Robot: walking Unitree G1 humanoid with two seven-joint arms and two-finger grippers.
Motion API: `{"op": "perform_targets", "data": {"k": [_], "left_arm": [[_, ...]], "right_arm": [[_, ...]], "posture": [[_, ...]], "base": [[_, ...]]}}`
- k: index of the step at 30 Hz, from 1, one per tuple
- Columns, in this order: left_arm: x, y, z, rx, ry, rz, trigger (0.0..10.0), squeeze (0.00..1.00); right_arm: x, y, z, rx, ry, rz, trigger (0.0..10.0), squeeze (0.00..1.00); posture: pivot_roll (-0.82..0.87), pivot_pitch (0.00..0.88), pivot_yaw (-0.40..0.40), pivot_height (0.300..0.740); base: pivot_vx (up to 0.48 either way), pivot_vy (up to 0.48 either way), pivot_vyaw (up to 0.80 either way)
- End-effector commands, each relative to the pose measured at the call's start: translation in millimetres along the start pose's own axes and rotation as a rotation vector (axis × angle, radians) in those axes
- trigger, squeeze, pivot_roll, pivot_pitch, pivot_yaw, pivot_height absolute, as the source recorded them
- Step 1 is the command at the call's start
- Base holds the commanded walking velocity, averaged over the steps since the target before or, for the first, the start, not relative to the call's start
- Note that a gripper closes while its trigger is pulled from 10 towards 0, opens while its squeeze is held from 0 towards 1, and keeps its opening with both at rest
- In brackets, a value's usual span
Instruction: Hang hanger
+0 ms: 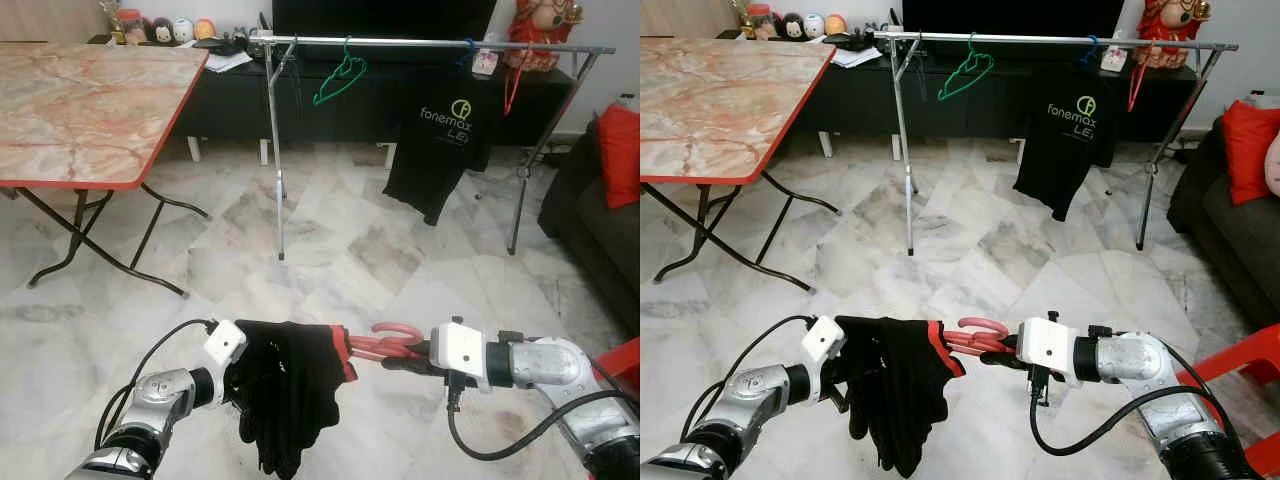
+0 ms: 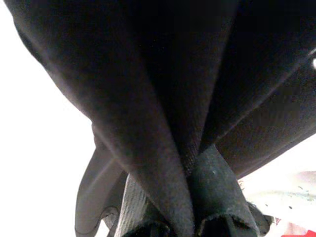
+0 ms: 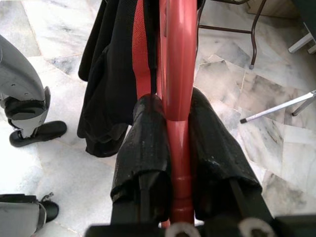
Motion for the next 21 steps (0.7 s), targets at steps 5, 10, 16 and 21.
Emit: {"op": "perform_targets", "data": {"k": [5,10,16,21], "left_arm": [[8,-4.7,1.1,0.005,0.020,0.024,0.0,0.00],[5,-7.0,-3.0,0.018,0.018,0.026,0.0,0.00],[0,-15.2,-13.4,0.048,0.001,0.032,0.0,0.00],[-2,-19.5,-19.1,0.058,-0.004,0.034,0.0,0.00]], "right_arm": [[1,6.0,-2.0,-0.016,-0.012,-0.033,0.0,0.00],[-19,0.2,-3.5,-0.003,-0.097,-0.043,0.0,0.00],[-64,-8.9,-14.0,0.024,-0.322,-0.109,0.0,0.00],[-93,-11.2,-21.7,-0.001,-0.445,-0.114,0.0,0.00]], "posture": [[-0.12,0.000,-0.061,0.740],[-0.12,0.000,-0.061,0.740],[-0.12,0.000,-0.059,0.740],[-0.11,0.000,-0.058,0.740]], "base": [[0.000,0.000,0.00],[0.000,0.000,0.00],[0.000,0.000,0.00],[0.000,0.000,0.00]]}}
Point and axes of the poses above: a point about 5 cm out from each wrist's last joint towards the gripper, its own z axis pointing out of the wrist towards the gripper, its own x axis along the axis of the wrist's last joint, y = z × x, the point moved 5 cm from there along z, pointing out of the wrist towards the gripper, and after that the axes turned 15 degrees about z, right-handed, at the moved point
